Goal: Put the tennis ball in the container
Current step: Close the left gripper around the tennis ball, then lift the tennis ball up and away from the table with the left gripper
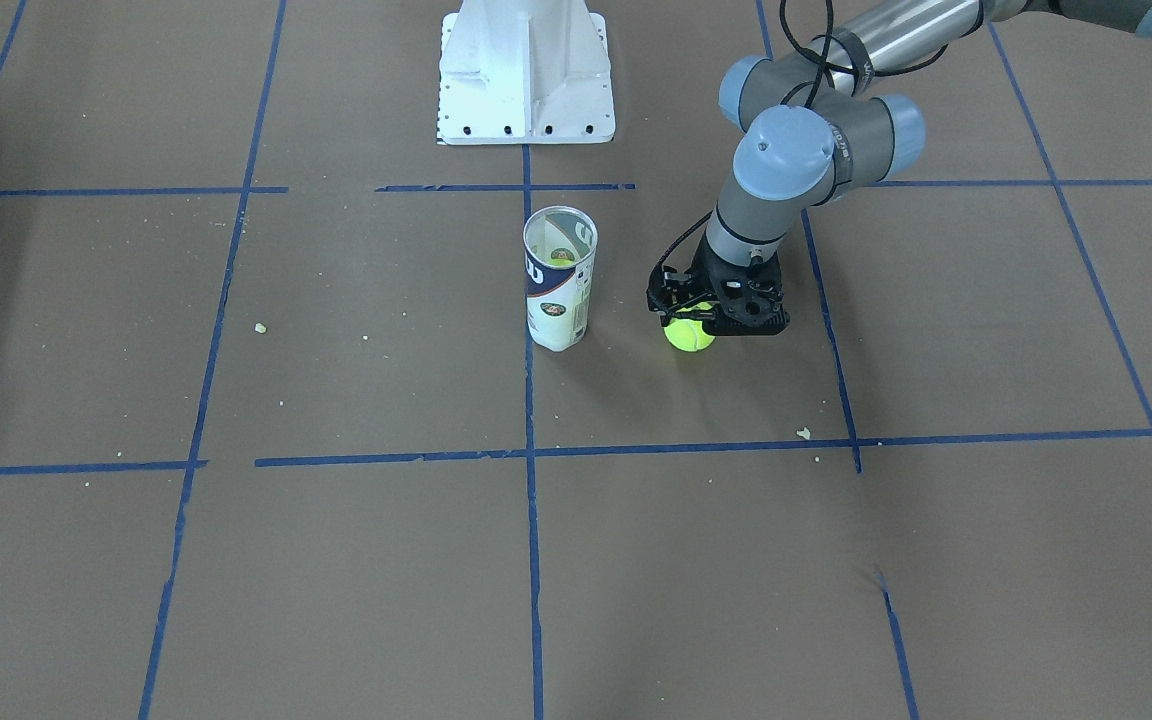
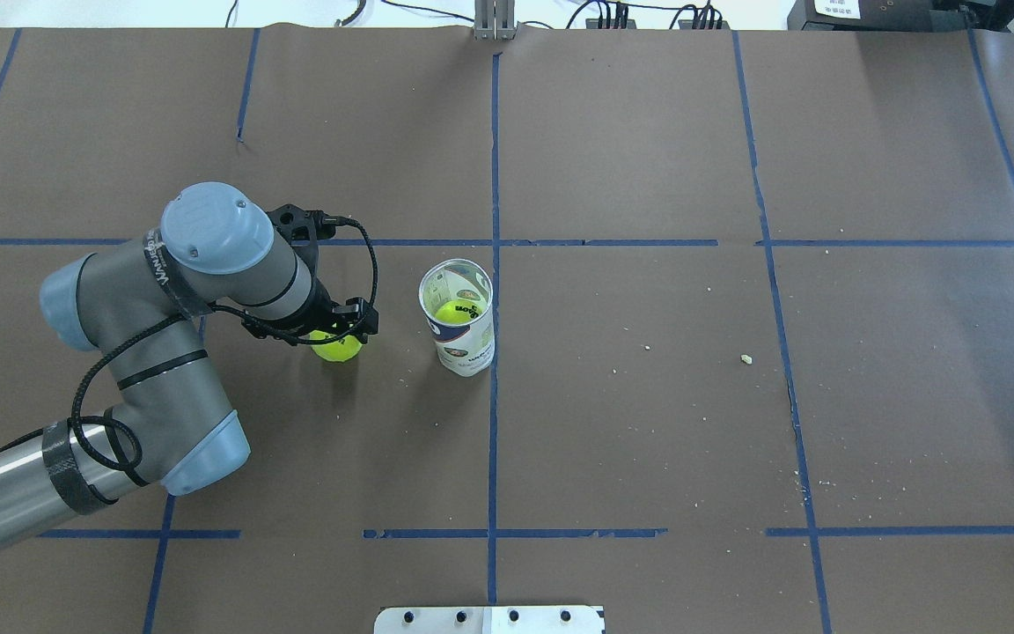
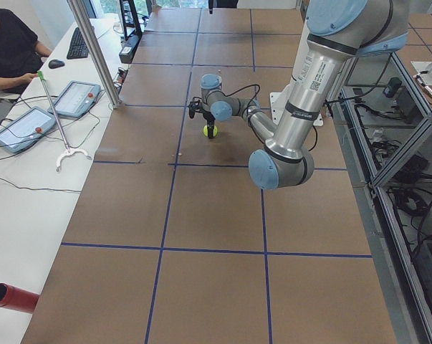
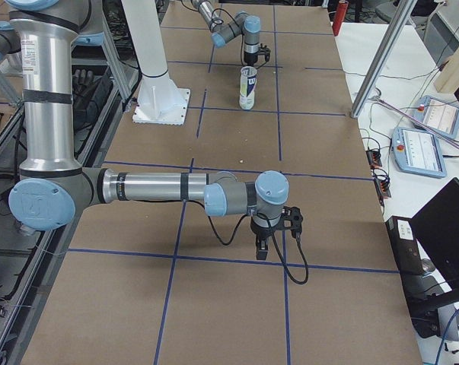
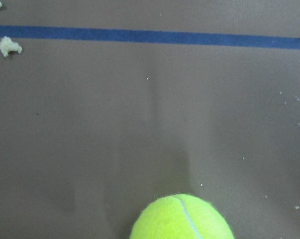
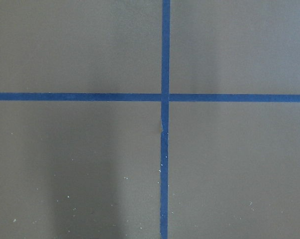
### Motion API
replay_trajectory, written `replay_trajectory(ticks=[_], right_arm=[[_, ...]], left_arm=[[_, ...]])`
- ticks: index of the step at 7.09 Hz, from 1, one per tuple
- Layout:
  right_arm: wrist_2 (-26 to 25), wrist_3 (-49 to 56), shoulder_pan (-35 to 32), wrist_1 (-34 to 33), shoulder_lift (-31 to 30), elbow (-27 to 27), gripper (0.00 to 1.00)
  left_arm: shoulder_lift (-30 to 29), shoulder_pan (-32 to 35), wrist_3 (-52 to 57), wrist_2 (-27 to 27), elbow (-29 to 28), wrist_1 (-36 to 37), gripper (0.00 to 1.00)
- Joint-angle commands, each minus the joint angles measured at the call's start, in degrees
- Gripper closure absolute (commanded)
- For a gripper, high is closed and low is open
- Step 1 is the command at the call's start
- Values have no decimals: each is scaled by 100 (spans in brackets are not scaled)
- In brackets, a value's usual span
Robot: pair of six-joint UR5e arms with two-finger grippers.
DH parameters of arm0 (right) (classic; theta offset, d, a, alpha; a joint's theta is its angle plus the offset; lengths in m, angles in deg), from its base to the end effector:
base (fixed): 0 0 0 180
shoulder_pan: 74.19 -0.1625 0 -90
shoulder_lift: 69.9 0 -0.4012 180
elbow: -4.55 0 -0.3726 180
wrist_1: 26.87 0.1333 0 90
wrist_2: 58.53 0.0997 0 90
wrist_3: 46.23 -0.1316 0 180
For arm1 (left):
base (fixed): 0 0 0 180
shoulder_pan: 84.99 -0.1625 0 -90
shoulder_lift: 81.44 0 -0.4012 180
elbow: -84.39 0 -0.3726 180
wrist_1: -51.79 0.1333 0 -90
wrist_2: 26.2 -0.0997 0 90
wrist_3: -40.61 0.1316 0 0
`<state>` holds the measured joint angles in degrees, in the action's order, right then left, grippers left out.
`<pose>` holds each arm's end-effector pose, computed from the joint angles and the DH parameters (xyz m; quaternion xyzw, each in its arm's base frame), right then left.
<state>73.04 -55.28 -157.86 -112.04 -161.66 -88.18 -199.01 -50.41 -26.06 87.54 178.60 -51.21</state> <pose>-0.0061 -0.4716 0.6451 -0.0005 -0.3575 0.0042 0.9339 0.4962 -0.4396 0.3372 0.0141 0.4182 -0.0107 0.9082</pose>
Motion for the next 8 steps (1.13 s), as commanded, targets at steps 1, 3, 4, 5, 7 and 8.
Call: replay_trajectory(ticks=[1, 3, 4, 5, 7, 8], right_arm=[[0, 0, 0, 0, 0, 0, 0], [0, 0, 0, 0, 0, 0, 0], [0, 0, 0, 0, 0, 0, 0], [0, 0, 0, 0, 0, 0, 0], [0, 0, 0, 0, 0, 0, 0], [0, 0, 0, 0, 0, 0, 0]], left_arm=[[-29, -3, -170, 0, 0, -44, 71], [14, 110, -136, 0, 385, 60, 100], [58, 415, -84, 17, 1005, 757, 100], [-90, 592, 447, 35, 1716, 2009, 100], [-624, 1285, 795, 87, 2678, 3771, 100], [-880, 1393, 848, 297, 3038, 4458, 100]])
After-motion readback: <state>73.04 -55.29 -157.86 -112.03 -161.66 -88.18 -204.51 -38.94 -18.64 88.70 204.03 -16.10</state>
